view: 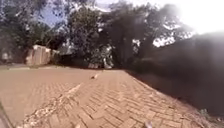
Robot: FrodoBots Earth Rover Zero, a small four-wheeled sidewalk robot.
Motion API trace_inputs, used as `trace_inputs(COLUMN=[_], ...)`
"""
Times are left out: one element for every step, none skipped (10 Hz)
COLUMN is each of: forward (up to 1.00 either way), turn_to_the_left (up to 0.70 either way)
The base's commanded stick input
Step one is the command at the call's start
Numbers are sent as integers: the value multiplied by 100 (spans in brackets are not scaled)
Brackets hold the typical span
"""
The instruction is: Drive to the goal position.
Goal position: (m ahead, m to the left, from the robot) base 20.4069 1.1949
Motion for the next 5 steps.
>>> trace_inputs(forward=[70,70,70,70,70], turn_to_the_left=[0,0,0,0,0])
